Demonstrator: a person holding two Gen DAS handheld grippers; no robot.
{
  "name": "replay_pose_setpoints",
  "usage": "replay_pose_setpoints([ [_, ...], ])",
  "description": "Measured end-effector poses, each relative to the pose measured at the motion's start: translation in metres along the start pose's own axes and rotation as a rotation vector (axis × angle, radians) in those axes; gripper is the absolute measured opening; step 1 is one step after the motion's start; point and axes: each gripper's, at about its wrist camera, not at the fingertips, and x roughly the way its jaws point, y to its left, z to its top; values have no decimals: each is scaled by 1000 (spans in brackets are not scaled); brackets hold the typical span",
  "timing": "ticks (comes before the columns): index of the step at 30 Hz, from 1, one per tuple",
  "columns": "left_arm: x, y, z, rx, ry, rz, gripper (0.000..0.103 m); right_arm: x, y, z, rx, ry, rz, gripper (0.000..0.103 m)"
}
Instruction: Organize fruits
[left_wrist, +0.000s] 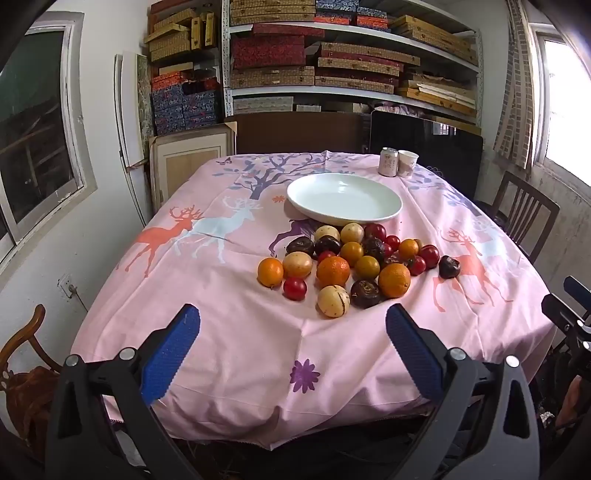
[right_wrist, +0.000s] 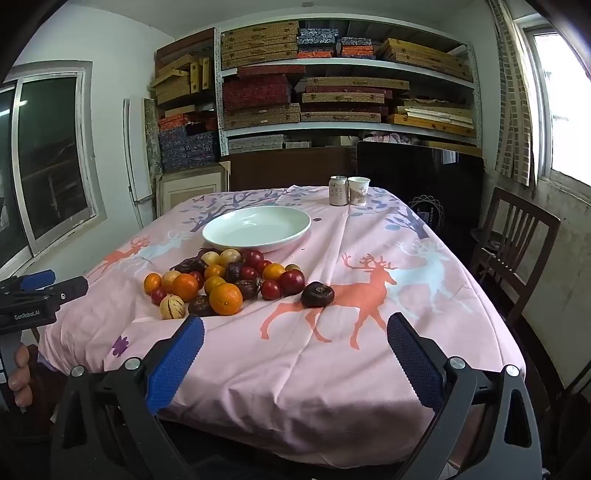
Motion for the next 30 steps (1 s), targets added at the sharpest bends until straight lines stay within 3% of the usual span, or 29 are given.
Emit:
replay_pose_setpoints([
  [15, 5, -3, -5, 21, 13, 11, 99, 3, -14, -5, 4, 8, -9, 100],
  [30, 6, -3, -5, 19, 16, 13, 99, 11, -4, -4, 46, 42, -21, 100],
])
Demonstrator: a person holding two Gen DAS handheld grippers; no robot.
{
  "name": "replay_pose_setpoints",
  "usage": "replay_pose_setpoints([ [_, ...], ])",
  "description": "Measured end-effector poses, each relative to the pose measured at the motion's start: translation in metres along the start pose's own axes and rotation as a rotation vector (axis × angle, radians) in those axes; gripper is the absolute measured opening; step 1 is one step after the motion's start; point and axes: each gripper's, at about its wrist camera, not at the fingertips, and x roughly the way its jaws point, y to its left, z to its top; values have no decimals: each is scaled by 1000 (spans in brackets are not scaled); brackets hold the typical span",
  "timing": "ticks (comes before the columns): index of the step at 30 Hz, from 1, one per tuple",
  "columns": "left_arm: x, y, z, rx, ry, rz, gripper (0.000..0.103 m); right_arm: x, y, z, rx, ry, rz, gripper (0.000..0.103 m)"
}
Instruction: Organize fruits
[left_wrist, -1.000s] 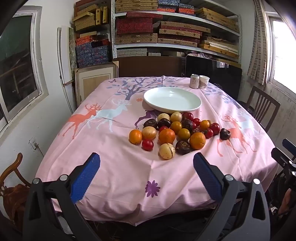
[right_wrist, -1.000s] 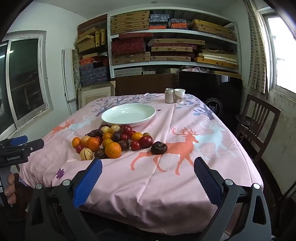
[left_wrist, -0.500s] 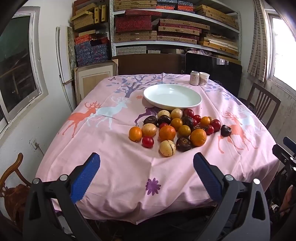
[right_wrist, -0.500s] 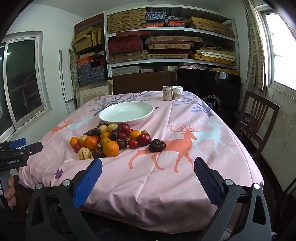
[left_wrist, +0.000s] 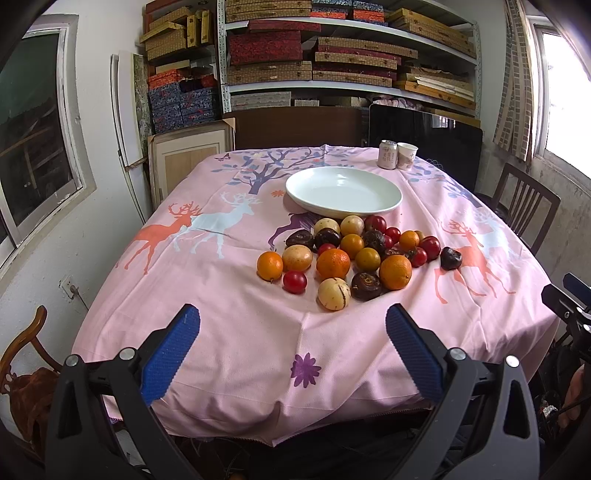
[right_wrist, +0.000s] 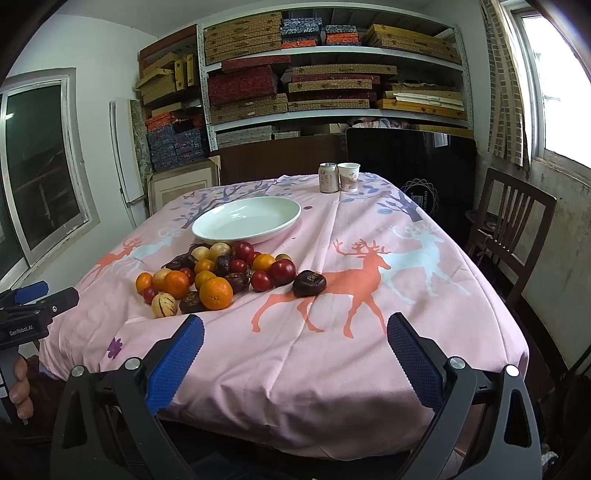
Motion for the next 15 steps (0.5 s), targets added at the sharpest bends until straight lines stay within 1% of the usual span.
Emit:
replay_pose_setpoints([
  [15, 0, -2, -2, 8, 0, -6, 99, 0, 0, 0, -5, -9, -2, 100],
])
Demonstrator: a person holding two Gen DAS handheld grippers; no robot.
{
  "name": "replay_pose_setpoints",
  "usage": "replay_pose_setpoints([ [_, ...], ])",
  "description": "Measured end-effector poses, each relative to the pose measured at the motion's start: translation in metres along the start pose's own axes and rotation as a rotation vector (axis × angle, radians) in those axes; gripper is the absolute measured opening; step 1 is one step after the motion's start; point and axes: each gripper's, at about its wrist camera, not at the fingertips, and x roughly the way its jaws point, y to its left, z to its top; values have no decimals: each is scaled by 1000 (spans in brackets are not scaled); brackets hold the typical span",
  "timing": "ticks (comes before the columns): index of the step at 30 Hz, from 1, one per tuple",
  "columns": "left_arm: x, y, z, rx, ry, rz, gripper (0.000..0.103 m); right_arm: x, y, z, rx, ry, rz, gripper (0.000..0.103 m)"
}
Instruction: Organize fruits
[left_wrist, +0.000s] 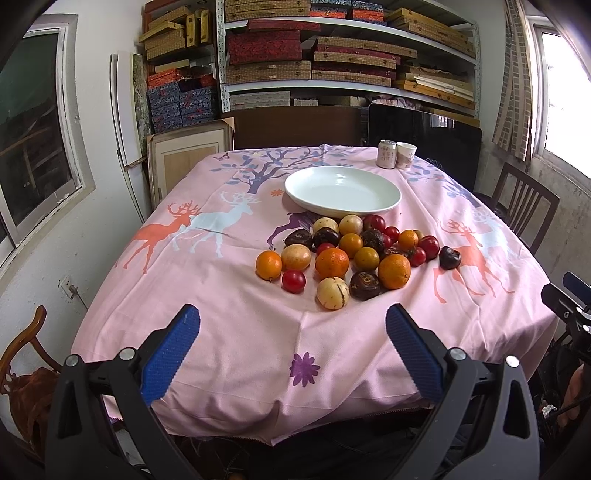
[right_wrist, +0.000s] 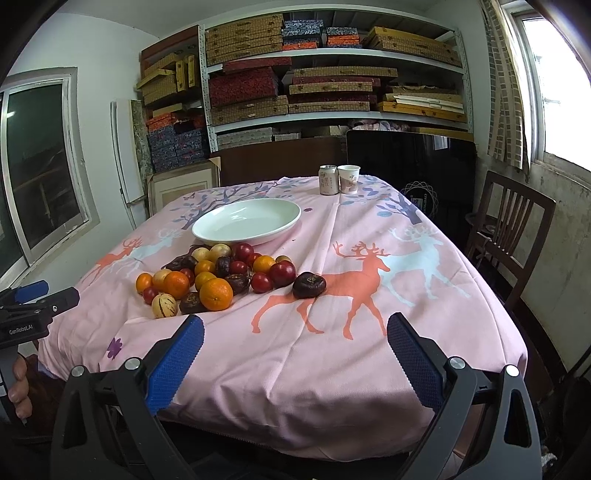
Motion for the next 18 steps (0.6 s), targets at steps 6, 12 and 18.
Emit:
replay_pose_setpoints([
  [6, 0, 0, 0, 1, 1, 1, 99, 0, 0, 0, -1, 0, 0, 100],
  [12, 0, 0, 0, 0, 1, 1, 99, 0, 0, 0, 0, 0, 0, 100],
  [18, 0, 0, 0, 1, 2, 0, 99, 1, 1, -1, 1, 5, 1, 100],
])
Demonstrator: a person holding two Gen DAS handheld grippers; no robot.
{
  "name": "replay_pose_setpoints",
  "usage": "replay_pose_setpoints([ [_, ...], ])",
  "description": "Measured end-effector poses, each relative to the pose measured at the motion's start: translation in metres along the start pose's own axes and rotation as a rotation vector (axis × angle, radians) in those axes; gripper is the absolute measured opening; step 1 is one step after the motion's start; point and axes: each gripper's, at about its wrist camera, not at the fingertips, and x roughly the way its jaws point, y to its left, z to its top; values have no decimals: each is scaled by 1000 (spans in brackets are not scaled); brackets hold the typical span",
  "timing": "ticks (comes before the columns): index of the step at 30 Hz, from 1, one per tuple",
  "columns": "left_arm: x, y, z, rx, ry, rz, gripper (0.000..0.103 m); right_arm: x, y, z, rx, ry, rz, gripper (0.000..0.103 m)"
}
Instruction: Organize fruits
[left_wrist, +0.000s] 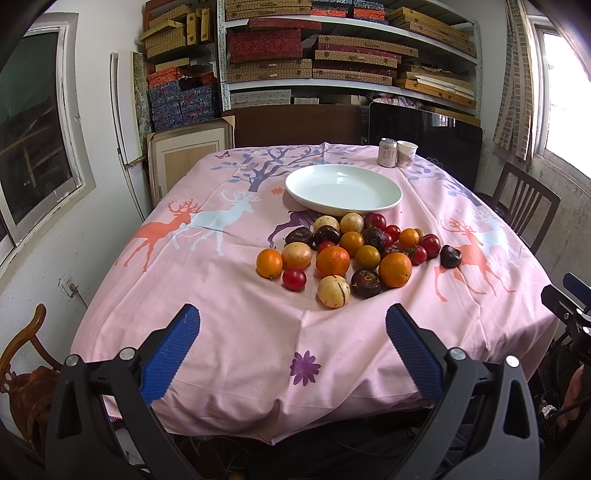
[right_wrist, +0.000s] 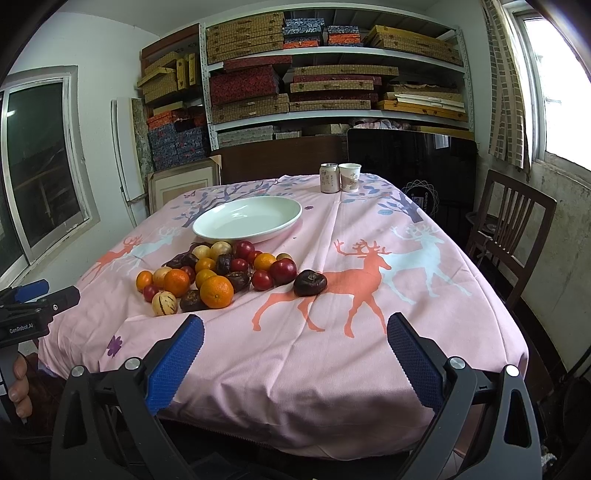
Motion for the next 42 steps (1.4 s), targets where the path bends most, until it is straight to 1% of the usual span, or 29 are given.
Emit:
replay_pose_setpoints([
  [10, 0, 0, 0, 0, 0, -1, 99, 0, 0, 0, 0, 0, -1, 100],
  [12, 1, 0, 0, -4, 2, -11, 99, 0, 0, 0, 0, -1, 1, 100],
  [13, 1, 1, -1, -8, 4, -30, 99, 0, 0, 0, 0, -1, 1, 100],
  [15, 4, 2, -2, -14, 25, -53, 99, 1, 1, -1, 1, 0, 2, 100],
  [18, 11, 4, -4, -20, 61, -66, 99, 1, 1, -1, 2, 2, 2, 100],
  [22, 14, 1, -4, -1, 72, -45, 99, 2, 3, -2, 0, 3, 3, 100],
  [36, 21, 3, -3, -5, 103, -53, 99, 8, 0, -1, 2, 25, 10, 100],
  [38, 26, 2, -4, -1, 107, -74, 99, 12, -1, -1, 1, 37, 10, 100],
  [40, 37, 1, -7, 4, 112, -126, 99, 15, -3, -2, 1, 49, 16, 99],
  [42, 52, -1, -9, 12, 144, -133, 99, 19, -3, -3, -2, 56, 24, 99],
])
